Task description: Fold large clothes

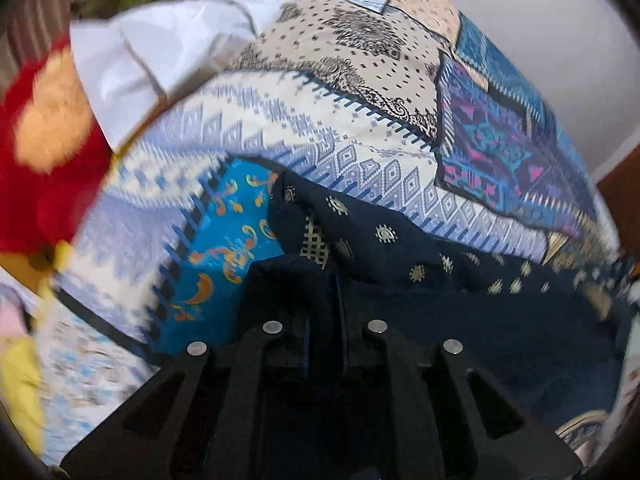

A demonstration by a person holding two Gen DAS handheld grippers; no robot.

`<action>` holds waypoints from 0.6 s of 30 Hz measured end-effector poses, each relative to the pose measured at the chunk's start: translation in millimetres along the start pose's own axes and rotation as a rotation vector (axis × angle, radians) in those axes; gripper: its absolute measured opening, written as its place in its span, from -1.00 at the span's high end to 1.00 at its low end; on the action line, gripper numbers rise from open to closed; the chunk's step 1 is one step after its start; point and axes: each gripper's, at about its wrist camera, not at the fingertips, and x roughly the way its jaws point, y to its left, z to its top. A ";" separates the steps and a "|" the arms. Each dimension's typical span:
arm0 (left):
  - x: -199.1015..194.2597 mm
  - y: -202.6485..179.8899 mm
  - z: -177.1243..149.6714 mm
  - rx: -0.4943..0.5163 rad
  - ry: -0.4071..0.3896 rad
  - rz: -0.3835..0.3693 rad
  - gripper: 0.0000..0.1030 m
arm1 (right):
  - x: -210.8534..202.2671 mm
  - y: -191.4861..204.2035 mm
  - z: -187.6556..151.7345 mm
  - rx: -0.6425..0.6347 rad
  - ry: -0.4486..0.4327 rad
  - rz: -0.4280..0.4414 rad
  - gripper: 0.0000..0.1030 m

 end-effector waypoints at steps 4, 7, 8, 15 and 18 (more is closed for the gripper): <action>-38.3 -13.0 0.9 0.087 -0.063 0.044 0.70 | -32.2 -26.9 0.6 0.011 -0.026 -0.044 0.75; -72.7 -19.6 -1.3 0.115 -0.104 0.019 0.62 | -56.0 -32.2 -5.8 0.015 -0.039 0.049 0.75; -82.5 -20.4 -2.4 0.116 -0.111 0.005 0.59 | -62.0 -28.5 -8.5 -0.004 -0.044 0.055 0.75; -125.3 -27.1 -11.9 0.174 -0.260 0.108 -0.47 | -79.8 38.4 -41.3 -0.192 -0.018 0.133 0.75; -124.0 -31.0 -17.3 0.216 -0.238 0.091 -0.48 | -70.1 62.3 -55.0 -0.240 0.017 0.161 0.75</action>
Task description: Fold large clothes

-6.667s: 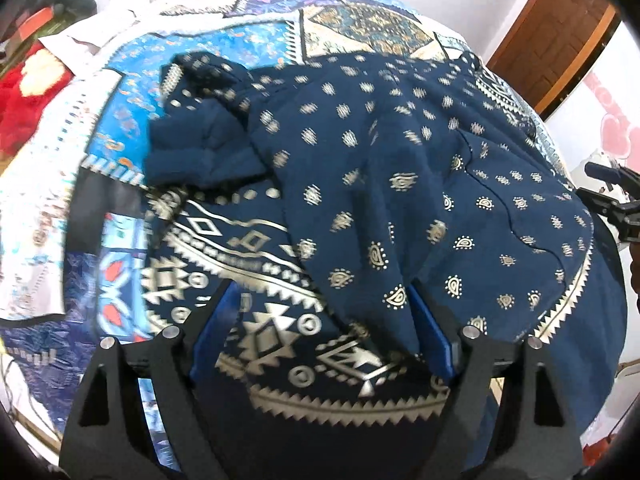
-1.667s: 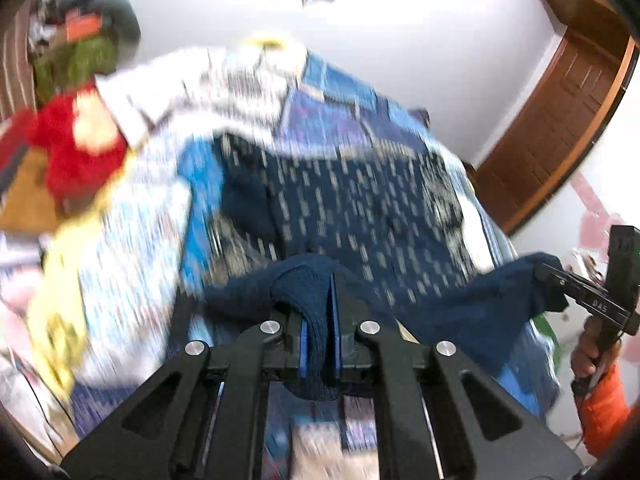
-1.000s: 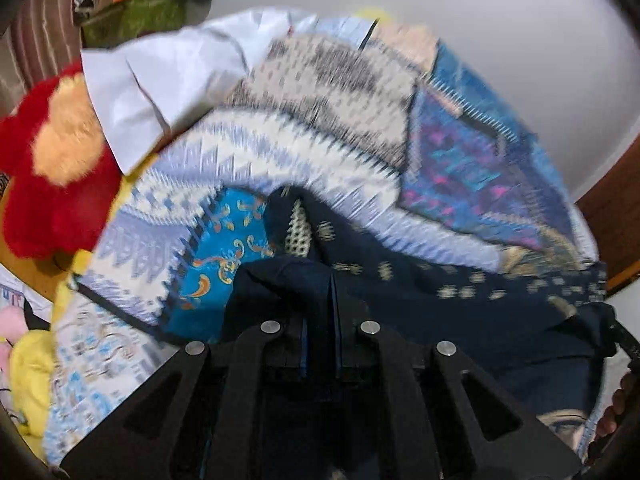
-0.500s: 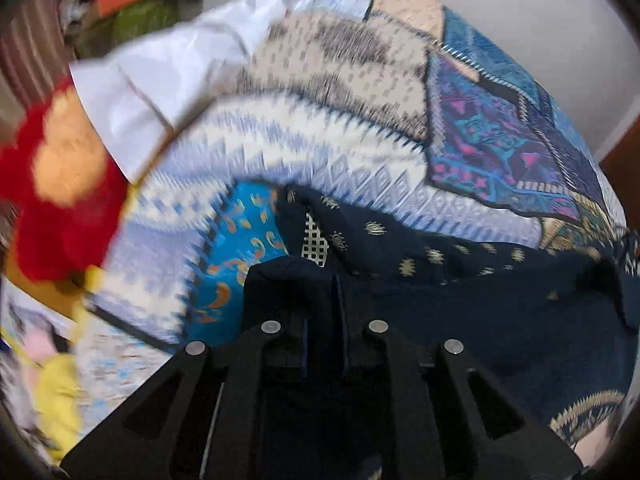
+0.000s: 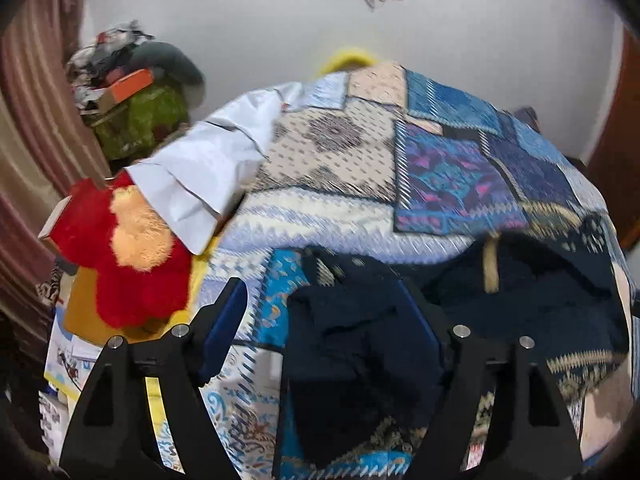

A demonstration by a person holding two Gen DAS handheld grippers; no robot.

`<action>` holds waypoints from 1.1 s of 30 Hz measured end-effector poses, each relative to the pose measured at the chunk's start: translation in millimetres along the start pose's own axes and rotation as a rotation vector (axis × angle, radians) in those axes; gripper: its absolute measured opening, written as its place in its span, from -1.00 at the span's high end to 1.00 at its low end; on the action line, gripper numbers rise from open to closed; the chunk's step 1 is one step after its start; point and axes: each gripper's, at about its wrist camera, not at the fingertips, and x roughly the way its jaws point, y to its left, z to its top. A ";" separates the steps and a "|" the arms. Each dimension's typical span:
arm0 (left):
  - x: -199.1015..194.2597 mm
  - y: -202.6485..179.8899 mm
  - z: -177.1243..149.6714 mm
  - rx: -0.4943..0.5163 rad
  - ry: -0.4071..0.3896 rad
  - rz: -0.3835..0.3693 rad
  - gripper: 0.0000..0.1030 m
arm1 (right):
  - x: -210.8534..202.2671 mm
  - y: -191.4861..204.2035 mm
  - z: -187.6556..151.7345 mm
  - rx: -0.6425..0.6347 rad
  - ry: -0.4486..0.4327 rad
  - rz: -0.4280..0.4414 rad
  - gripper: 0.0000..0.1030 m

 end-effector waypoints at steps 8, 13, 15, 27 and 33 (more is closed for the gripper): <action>52.3 -42.2 -50.1 0.113 0.162 -0.118 -0.59 | 58.7 32.8 -0.1 -0.038 0.083 0.041 0.75; 100.0 -59.2 -52.3 0.155 0.202 -0.037 -0.59 | 99.7 36.0 17.1 -0.049 0.112 0.006 0.75; 110.7 -58.5 -34.0 0.135 0.181 -0.008 -0.59 | 106.5 33.4 30.0 -0.054 0.089 -0.006 0.75; 85.0 -32.5 59.3 0.049 0.006 0.074 -0.59 | 94.4 0.8 106.0 0.052 -0.092 -0.161 0.75; 38.5 -24.2 36.3 0.102 -0.010 -0.007 -0.61 | 41.7 35.7 86.5 -0.059 -0.163 -0.085 0.75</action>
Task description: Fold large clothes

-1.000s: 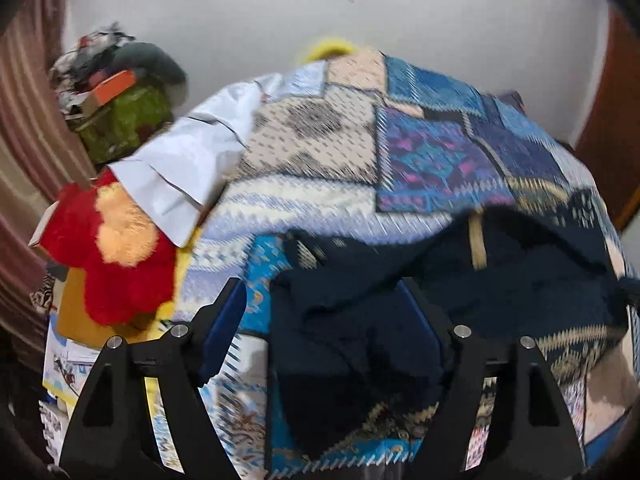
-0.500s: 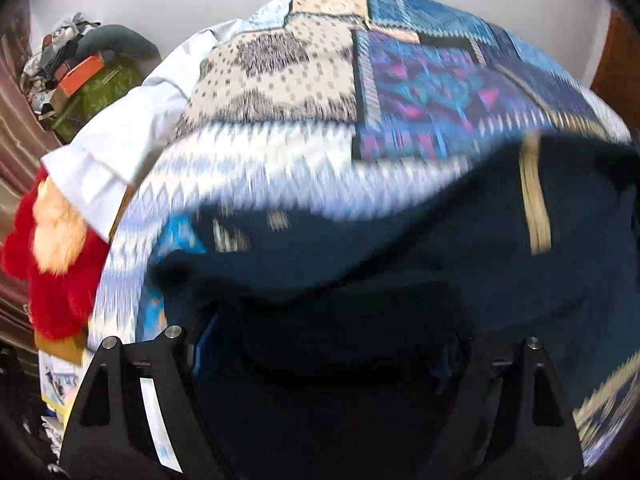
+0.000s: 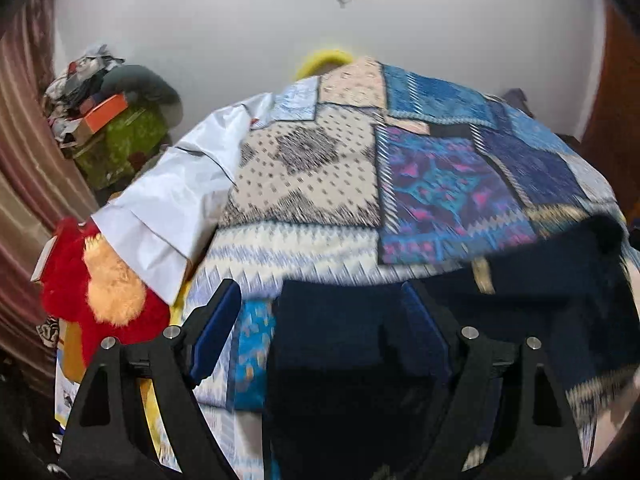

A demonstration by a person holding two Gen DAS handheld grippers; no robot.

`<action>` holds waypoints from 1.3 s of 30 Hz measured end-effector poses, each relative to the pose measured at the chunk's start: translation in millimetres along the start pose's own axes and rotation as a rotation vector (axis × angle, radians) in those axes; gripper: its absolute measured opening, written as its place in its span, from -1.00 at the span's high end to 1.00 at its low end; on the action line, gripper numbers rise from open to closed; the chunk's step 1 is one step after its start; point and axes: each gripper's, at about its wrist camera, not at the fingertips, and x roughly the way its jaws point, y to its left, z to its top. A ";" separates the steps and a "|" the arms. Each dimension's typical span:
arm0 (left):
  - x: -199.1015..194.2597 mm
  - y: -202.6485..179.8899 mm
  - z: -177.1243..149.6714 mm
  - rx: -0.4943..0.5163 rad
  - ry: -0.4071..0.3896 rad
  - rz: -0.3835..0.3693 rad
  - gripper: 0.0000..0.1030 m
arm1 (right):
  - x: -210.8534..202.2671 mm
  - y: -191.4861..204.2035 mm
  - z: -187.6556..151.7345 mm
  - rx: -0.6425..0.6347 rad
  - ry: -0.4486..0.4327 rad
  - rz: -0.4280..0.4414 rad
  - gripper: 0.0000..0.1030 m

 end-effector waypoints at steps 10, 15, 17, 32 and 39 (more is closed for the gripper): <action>9.1 2.0 -110.2 0.068 0.189 -0.044 -0.62 | 22.6 77.0 -55.8 -0.172 0.251 0.201 0.75; 32.5 10.0 -136.8 0.073 0.246 -0.031 -0.62 | 80.5 55.2 -47.7 -0.098 0.302 0.110 0.75; 34.7 4.6 -138.3 0.136 0.225 0.002 -0.63 | 91.0 30.1 -33.4 -0.010 0.277 0.123 0.76; 33.6 -4.4 -157.5 0.228 0.194 0.109 -0.77 | 22.8 39.5 -59.1 -0.038 0.271 0.145 0.75; 26.7 -5.8 -169.5 0.226 0.195 0.178 -0.85 | 22.0 60.4 -126.7 -0.280 0.300 -0.216 0.75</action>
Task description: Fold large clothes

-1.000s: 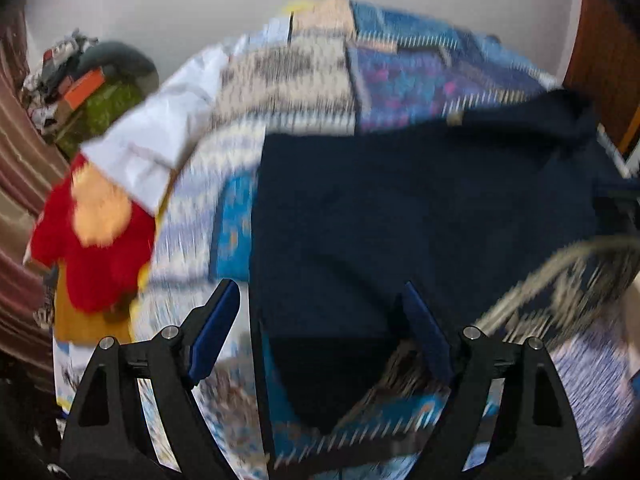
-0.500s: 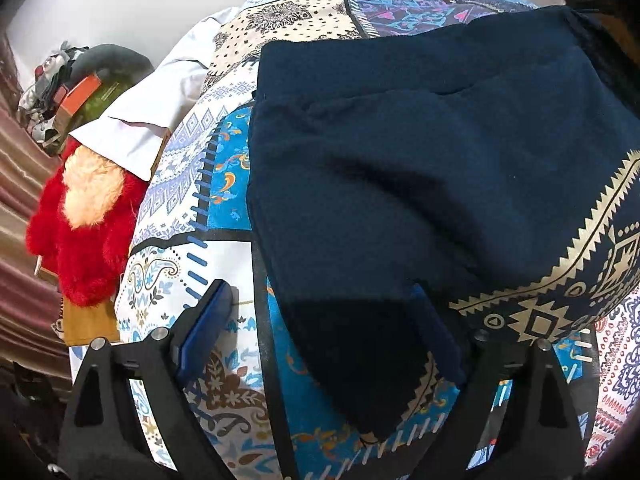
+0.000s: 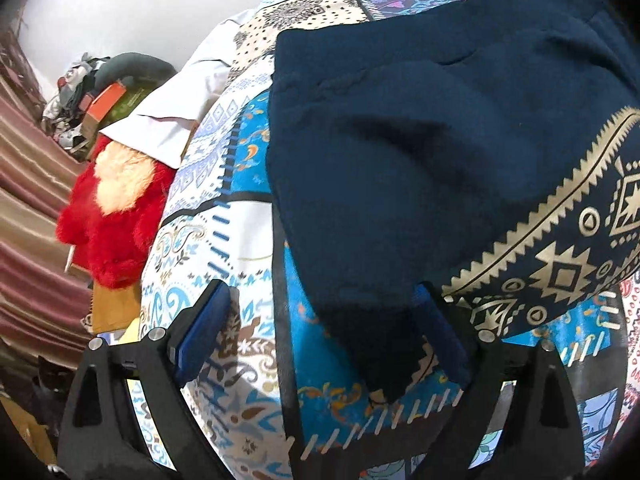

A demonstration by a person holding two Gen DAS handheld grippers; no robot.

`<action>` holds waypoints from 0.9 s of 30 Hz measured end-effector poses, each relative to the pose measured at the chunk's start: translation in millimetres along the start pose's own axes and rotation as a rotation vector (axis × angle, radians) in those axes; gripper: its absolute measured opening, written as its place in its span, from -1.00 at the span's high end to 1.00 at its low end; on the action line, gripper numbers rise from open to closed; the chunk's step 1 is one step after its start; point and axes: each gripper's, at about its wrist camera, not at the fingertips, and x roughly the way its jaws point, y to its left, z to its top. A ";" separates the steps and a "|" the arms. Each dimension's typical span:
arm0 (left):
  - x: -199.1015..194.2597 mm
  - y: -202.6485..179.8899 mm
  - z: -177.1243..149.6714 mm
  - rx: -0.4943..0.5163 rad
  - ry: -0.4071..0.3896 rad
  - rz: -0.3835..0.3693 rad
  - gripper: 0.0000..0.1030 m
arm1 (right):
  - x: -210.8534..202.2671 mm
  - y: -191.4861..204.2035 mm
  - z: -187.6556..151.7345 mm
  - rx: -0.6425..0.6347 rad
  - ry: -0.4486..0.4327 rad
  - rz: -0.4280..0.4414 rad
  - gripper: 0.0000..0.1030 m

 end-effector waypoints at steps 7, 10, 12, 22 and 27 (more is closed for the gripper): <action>-7.8 15.3 -11.6 -0.035 0.026 0.021 -0.88 | -0.2 -57.8 -29.7 0.096 0.059 -0.114 -0.79; -15.1 32.1 -19.3 -0.093 0.042 -0.006 -0.88 | -0.7 -94.0 -54.7 0.170 0.080 -0.092 -0.93; -21.5 45.3 -25.0 -0.153 0.053 -0.028 -0.88 | -5.1 -116.8 -70.3 0.258 0.100 0.000 -0.93; -78.1 94.2 -44.8 -0.441 0.003 -0.213 -0.87 | -69.0 -151.8 -76.7 0.466 0.004 0.181 -0.93; -80.7 76.0 -43.8 -0.544 -0.017 -0.440 -0.87 | -90.8 -124.8 -52.6 0.463 -0.065 0.313 -0.93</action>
